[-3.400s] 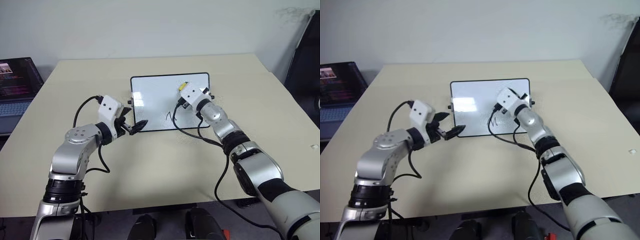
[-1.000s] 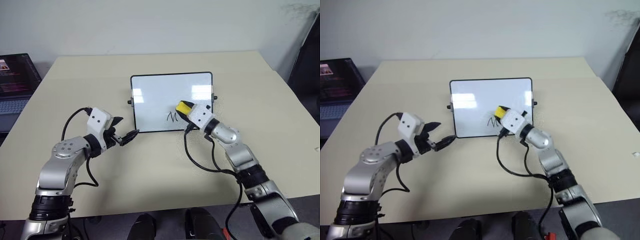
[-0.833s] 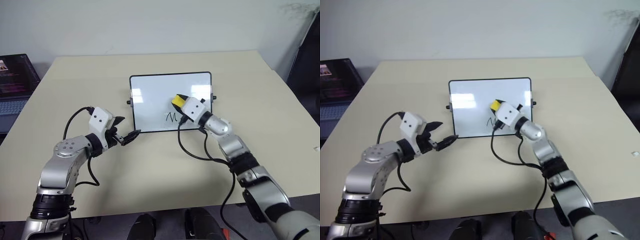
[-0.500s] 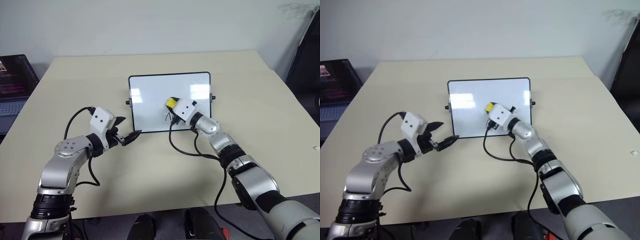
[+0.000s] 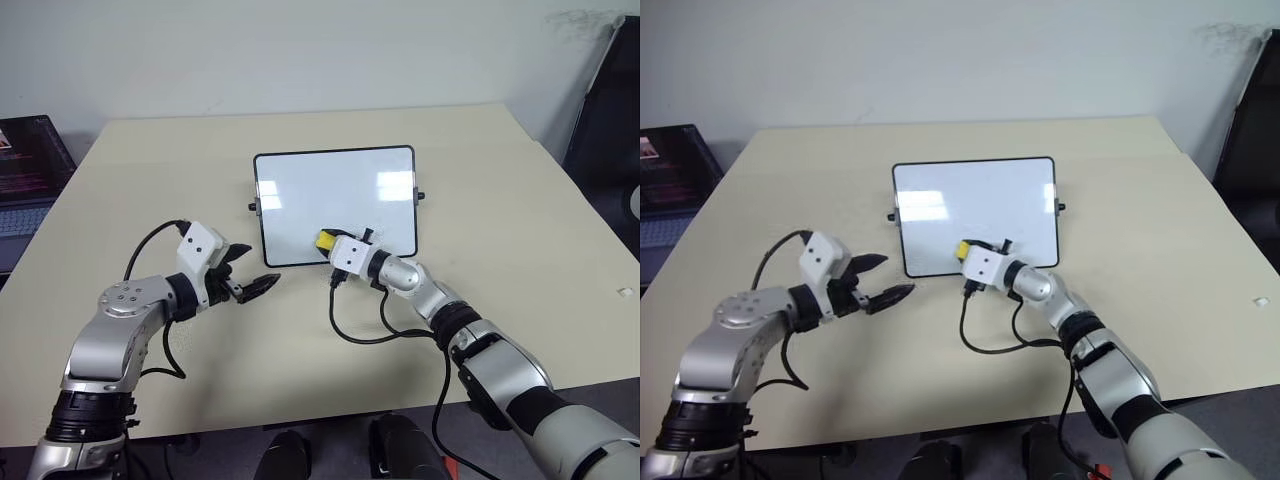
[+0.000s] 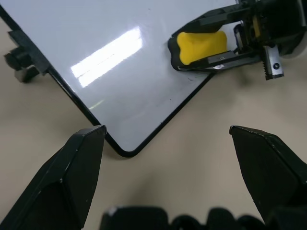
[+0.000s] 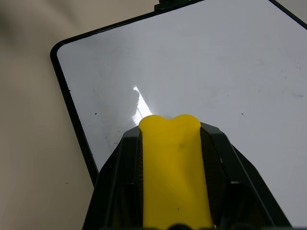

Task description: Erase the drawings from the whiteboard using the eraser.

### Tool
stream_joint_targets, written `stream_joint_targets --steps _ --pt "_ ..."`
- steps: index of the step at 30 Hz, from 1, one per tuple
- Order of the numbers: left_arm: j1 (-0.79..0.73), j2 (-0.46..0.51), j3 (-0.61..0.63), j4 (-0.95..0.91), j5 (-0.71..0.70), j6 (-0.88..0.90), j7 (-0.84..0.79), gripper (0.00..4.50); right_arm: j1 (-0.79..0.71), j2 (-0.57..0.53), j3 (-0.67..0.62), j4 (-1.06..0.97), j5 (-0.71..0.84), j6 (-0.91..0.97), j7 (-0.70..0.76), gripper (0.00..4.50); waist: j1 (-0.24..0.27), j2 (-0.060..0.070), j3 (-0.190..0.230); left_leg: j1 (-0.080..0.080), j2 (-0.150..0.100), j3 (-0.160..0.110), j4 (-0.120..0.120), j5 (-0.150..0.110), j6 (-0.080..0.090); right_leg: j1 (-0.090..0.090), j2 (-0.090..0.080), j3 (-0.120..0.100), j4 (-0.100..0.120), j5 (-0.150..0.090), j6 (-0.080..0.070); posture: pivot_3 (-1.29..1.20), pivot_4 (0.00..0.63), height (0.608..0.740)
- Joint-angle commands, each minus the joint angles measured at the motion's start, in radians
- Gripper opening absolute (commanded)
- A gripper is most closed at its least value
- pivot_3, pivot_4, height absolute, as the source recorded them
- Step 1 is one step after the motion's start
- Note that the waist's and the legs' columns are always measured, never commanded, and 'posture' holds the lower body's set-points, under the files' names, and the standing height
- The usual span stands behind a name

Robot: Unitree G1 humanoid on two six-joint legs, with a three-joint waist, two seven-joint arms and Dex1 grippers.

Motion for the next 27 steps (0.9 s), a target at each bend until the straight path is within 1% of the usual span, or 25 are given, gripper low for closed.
stream_joint_targets --steps 1,7,9,14,21,27 --pt "0.004 0.015 0.001 -0.005 -0.005 -0.029 -0.027 4.50 -0.051 -0.031 -0.017 0.007 -0.033 0.010 -0.097 1.25 0.000 0.000 0.000 0.000 0.000 0.000 0.000 0.000 0.000 0.000 0.000 0.000 0.000 0.000 0.000 0.00 0.150 0.740" --pt "0.034 0.025 -0.011 -0.025 -0.006 -0.039 -0.064 4.50 -0.104 -0.067 -0.054 0.014 -0.033 -0.009 -0.227 1.25 0.002 0.000 0.000 -0.001 0.000 0.000 0.000 0.000 0.000 0.000 0.000 0.000 -0.001 0.000 0.000 0.00 0.150 0.740" --pt "0.038 0.026 -0.011 -0.029 -0.009 -0.038 -0.068 4.50 -0.110 -0.071 -0.061 0.015 -0.028 -0.014 -0.245 1.25 0.003 0.000 0.000 -0.003 0.000 -0.001 0.000 0.000 0.000 -0.001 0.000 0.001 -0.001 0.000 0.000 0.00 0.150 0.740" --pt "0.042 0.026 -0.009 -0.029 -0.009 -0.039 -0.074 4.50 -0.084 -0.048 -0.057 0.040 -0.021 -0.028 -0.201 1.25 -0.001 0.000 0.000 -0.004 0.000 -0.001 -0.001 0.000 0.000 -0.003 -0.001 0.001 -0.001 0.000 0.000 0.00 0.150 0.740" --pt "0.049 0.022 -0.010 0.006 0.000 -0.074 -0.088 4.50 0.012 -0.031 -0.004 0.062 -0.042 -0.063 -0.085 1.25 -0.004 0.000 0.000 -0.003 0.000 0.000 -0.001 0.000 0.000 -0.003 -0.001 0.001 -0.001 0.000 0.000 0.00 0.150 0.740" --pt "0.052 0.018 -0.011 0.033 0.000 -0.103 -0.101 4.50 0.021 -0.045 -0.005 0.043 -0.037 -0.072 -0.077 1.25 -0.004 0.000 0.000 0.002 0.000 0.001 -0.001 0.000 0.000 0.001 0.000 0.001 0.000 0.000 0.000 0.00 0.150 0.740"
